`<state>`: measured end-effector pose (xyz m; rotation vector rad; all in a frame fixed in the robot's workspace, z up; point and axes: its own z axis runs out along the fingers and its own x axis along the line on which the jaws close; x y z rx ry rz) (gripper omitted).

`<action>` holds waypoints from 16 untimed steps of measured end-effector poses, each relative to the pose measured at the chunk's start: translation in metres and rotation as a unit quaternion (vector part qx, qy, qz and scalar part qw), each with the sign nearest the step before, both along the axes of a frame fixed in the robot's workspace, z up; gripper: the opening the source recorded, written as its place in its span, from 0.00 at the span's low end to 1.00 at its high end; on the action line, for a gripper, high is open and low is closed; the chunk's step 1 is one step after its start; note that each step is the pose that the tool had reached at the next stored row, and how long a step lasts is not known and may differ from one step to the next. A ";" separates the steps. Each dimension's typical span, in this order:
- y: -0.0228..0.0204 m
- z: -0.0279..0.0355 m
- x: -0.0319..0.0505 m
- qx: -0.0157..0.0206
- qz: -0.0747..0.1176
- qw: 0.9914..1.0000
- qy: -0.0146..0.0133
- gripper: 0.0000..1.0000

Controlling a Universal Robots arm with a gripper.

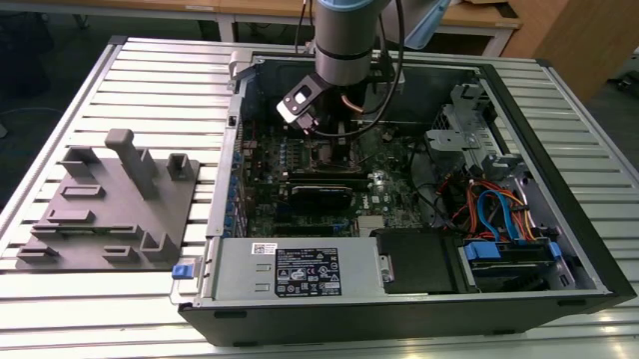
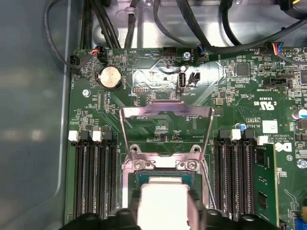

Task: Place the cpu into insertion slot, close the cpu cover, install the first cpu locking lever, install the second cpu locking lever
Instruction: 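Place the cpu into insertion slot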

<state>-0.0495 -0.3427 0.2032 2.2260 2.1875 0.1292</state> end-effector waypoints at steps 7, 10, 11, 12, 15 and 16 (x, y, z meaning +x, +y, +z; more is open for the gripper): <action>0.0000 0.0062 0.0032 0.000 0.000 1.000 0.014 0.24; 0.0000 0.0074 0.0059 0.000 0.000 1.000 0.026 0.12; 0.0000 0.0074 0.0058 0.000 0.000 1.000 0.027 0.11; 0.0000 0.0075 0.0058 0.000 0.000 1.000 0.027 0.11; 0.0000 0.0074 0.0059 0.000 0.000 1.000 0.027 0.11; 0.0000 0.0074 0.0059 0.000 0.000 1.000 0.028 0.11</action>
